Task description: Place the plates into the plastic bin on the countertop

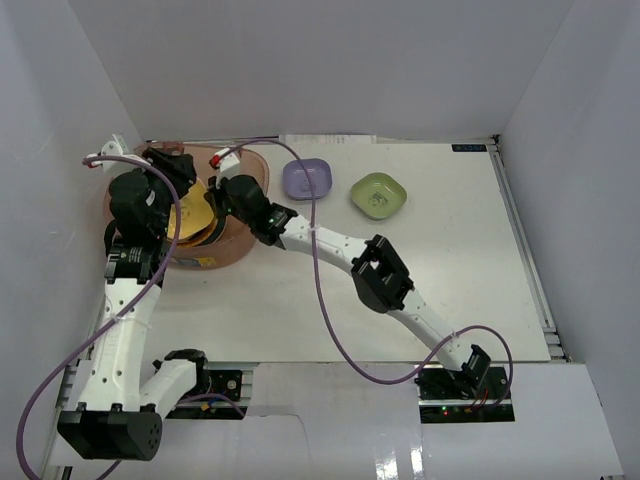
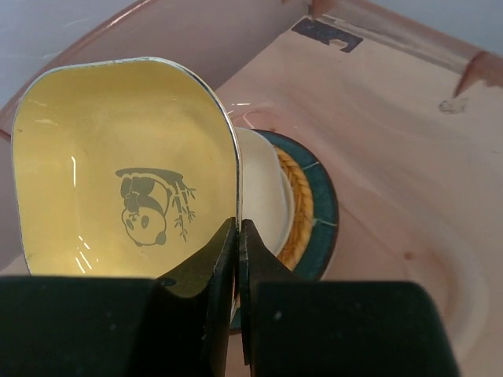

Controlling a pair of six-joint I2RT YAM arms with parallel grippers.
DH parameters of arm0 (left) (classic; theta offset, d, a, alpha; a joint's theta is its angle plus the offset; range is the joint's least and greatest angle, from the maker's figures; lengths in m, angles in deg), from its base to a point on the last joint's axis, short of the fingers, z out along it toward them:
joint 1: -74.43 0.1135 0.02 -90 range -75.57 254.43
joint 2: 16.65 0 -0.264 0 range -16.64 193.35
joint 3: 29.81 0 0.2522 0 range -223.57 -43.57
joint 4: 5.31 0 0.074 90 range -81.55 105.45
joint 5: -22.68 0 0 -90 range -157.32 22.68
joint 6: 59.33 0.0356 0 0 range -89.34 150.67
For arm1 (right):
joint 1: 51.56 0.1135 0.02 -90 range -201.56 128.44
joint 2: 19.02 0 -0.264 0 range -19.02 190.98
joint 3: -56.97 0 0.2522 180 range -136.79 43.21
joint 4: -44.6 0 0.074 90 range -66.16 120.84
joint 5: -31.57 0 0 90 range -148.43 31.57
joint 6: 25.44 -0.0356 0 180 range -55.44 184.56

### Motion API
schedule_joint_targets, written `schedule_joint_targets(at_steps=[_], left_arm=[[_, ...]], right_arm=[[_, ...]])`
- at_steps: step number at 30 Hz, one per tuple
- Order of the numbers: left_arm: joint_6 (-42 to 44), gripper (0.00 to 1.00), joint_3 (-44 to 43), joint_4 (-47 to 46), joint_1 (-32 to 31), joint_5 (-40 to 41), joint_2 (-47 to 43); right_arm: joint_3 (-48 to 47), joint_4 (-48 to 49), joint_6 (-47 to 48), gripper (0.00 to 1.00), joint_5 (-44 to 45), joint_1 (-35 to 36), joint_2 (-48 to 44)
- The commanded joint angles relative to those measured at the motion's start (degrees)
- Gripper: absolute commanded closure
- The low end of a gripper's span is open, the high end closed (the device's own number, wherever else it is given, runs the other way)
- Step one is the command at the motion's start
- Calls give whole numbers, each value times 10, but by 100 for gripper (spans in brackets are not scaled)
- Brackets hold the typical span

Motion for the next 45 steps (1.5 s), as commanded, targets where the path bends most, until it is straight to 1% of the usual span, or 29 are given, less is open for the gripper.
schedule_joint_targets(at_steps=[1, 3, 8, 11, 14, 17, 18, 19, 20, 23, 26, 27, 28, 30, 31, 32, 33, 34, 35, 36, 37, 38, 39, 40, 41, 42, 43, 44, 45], left_arm=[[24, 45, -2, 6, -24, -44, -13], [26, 45, 1, 5, -39, -51, -12], [35, 45, 5, -1, -57, -46, -6], [34, 44, 10, -9, -61, -48, -4], [31, 44, 12, -12, -61, -50, -3], [30, 44, 13, -11, -61, -50, -5], [30, 44, 12, -11, -61, -50, -6], [30, 44, 11, -11, -61, -49, -7], [31, 44, 10, -10, -61, -48, -7], [31, 44, 10, -10, -61, -46, -10], [30, 44, 5, -10, -61, -49, -9], [29, 43, 3, -10, -61, -57, -6], [25, 43, 1, -10, -61, -62, 1], [17, 43, 1, -12, -61, -81, 8], [12, 43, 1, -12, -61, -82, 11], [0, 43, 5, -15, -63, -100, 22], [-7, 43, 8, -23, -67, -109, 29], [-15, 43, 11, -28, -71, -125, 37], [-32, 43, 16, -35, -76, -134, 58], [-37, 43, 14, -50, -99, -141, 73], [-40, 43, 11, -54, -118, -141, 87], [-39, 43, -3, -58, -159, -134, 125], [-35, 43, -12, -58, -179, -127, 146], [-30, 43, -23, -56, -201, -111, 169], [-25, 43, -33, -56, -237, -100, 192], [-21, 44, -52, -56, -252, -91, 237], [-15, 43, -62, -54, -267, -53, 262], [-11, 43, -74, -52, -289, -40, 286], [-1, 44, -97, -49, -300, -26, 336]], right_arm=[[-51, 112, 35, 92, 77, 19, 30], [-65, 130, 51, 92, 90, 25, 57], [-69, 171, 74, 92, 118, 27, 87], [-73, 177, 75, 92, 125, 28, 92], [-72, 191, 75, 89, 124, 28, 86], [-70, 207, 75, 77, 114, 27, 82], [-68, 208, 70, 66, 112, 27, 82], [-67, 208, 67, 62, 106, 27, 82], [-64, 208, 64, 61, 101, 27, 82], [-61, 201, 51, 50, 86, 27, 79], [-32, 193, 54, 49, 84, 25, 36], [-13, 194, 55, 49, 82, 24, 17], [36, 200, 54, 48, 74, 19, -32], [101, 207, 50, 51, 56, 11, -88], [135, 207, 37, 53, 51, 5, -150], [214, 214, 29, 55, 47, -8, -183], [258, 222, 24, 57, 38, -16, -214], [303, 230, 18, 59, 24, -24, -278], [382, 234, 5, 66, 20, -45, -309], [423, 234, -1, 71, 5, -58, -337], [495, 234, -10, 82, -1, -89, -391], [525, 215, -19, 87, -3, -110, -415], [550, 196, -32, 92, -10, -132, -457], [601, 180, -56, 92, -15, -181, -473], [627, 155, -67, 92, -18, -210, -490], [654, 148, -76, 92, -13, -233, -520], [677, 141, -80, 92, -10, -282, -531], [711, 129, -85, 91, -7, -306, -540], [724, 102, -87, 90, -2, -327, -556]])
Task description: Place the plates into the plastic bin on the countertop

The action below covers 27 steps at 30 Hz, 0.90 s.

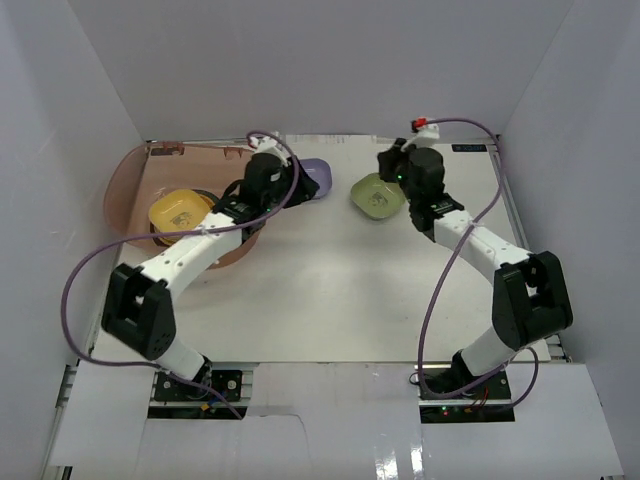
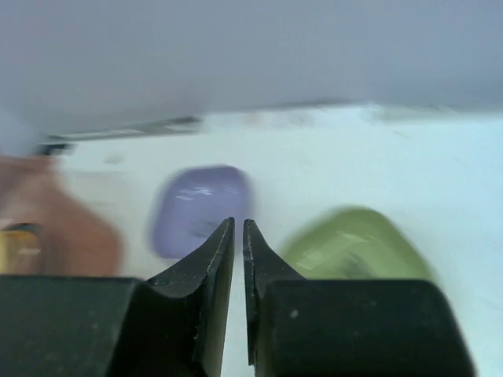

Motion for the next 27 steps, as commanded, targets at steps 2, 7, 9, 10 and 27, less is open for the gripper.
schedule_joint_targets(at_steps=[2, 7, 9, 10, 27], left_arm=[[21, 43, -73, 9, -49, 93, 104], [-56, 16, -94, -29, -62, 177, 209], [-77, 12, -97, -54, -62, 198, 235], [-104, 11, -109, -54, -62, 205, 261], [-279, 2, -211, -45, -50, 347, 413]], right_arm=[[80, -89, -38, 78, 1, -102, -21], [100, -120, -30, 26, -3, -174, -12], [97, -120, -39, 22, -26, -185, 6], [95, -120, -41, 22, -32, -186, 12], [48, -109, -54, 21, -120, -204, 127]])
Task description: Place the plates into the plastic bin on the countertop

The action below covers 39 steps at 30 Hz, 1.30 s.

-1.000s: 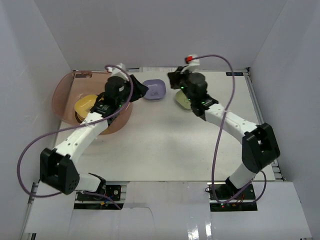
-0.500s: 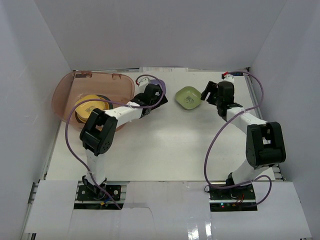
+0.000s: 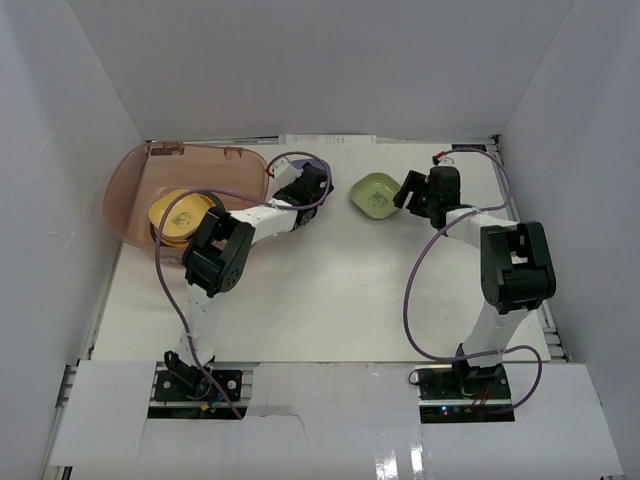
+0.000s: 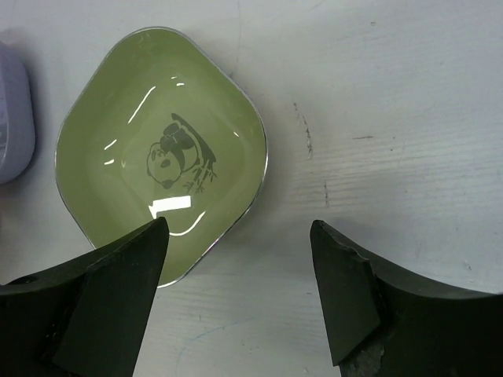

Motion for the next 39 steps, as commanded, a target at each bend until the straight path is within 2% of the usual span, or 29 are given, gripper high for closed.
schedule_joint_targets(at_steps=[1, 5, 9, 11, 12, 15, 16, 18, 19, 20, 21, 24, 29, 34, 37, 39], left_arm=[[-47, 2, -42, 8, 13, 38, 15], [-55, 2, -63, 23, 20, 26, 39], [-56, 29, -60, 28, 20, 22, 49], [-56, 37, -53, 28, 20, 19, 51], [-57, 47, -51, 28, 21, 12, 51], [-56, 62, -45, 27, 19, -2, 53], [-53, 72, -39, 27, 17, -4, 51], [-48, 81, -31, 26, 12, -5, 44], [-44, 87, -27, 23, 9, -4, 40], [-33, 97, -18, 20, 8, -6, 32], [-27, 100, -16, 17, 6, -9, 27], [-1, 100, 4, 3, 3, -18, -7], [56, 100, 47, -70, -1, -28, -97], [128, 100, 84, -102, 8, -29, -229], [144, 100, 105, -87, 42, -54, -304], [142, 100, 130, -61, 91, -92, -342]], right_arm=[[-34, 17, -7, 21, -22, -3, 13], [-54, 13, -12, 21, -33, -3, 47], [-68, 12, -20, 24, -36, -3, 67], [-65, 12, -23, 26, -33, -3, 68], [-63, 13, -24, 28, -30, -3, 67], [-51, 14, -24, 34, -16, -4, 62], [-48, 14, -25, 36, -13, -4, 59], [-42, 16, -27, 39, -11, -6, 58], [-40, 17, -27, 43, -9, -7, 57], [-34, 18, -28, 45, -8, -8, 55], [-31, 18, -28, 54, -7, -9, 54], [-12, 25, -35, 72, -7, -23, 41], [1, 29, -32, 87, -6, -36, 13], [12, 34, -29, 92, -7, -36, -21], [24, 46, -29, 92, -9, -36, -43], [29, 48, -28, 92, -14, -36, -59]])
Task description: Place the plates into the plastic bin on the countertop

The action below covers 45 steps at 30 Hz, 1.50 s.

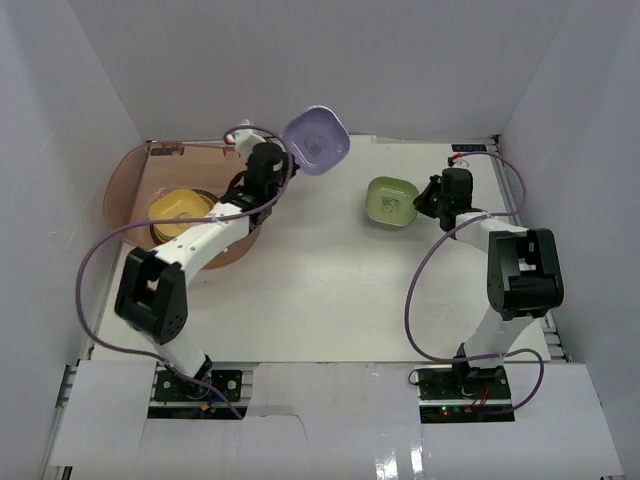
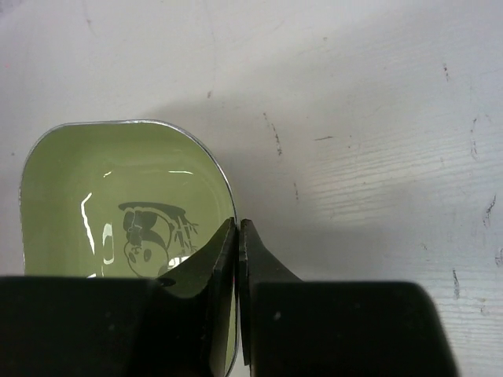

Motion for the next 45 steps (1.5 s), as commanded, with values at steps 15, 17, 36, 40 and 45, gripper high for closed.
schedule_joint_targets(at_steps=[15, 17, 36, 40, 45], left_arm=[[99, 100, 194, 209, 300, 50, -315], [108, 100, 205, 203, 323, 62, -307], [166, 65, 154, 232, 403, 16, -174], [165, 8, 146, 220, 403, -15, -203], [164, 3, 149, 178, 403, -112, -286]], right_arm=[[-50, 28, 10, 92, -44, 68, -90], [-80, 20, 14, 92, -42, 94, -87], [-324, -52, 41, 92, -24, 276, 37], [-426, -78, 43, 92, -12, 309, 87], [-533, -110, 50, 92, 23, 352, 166]])
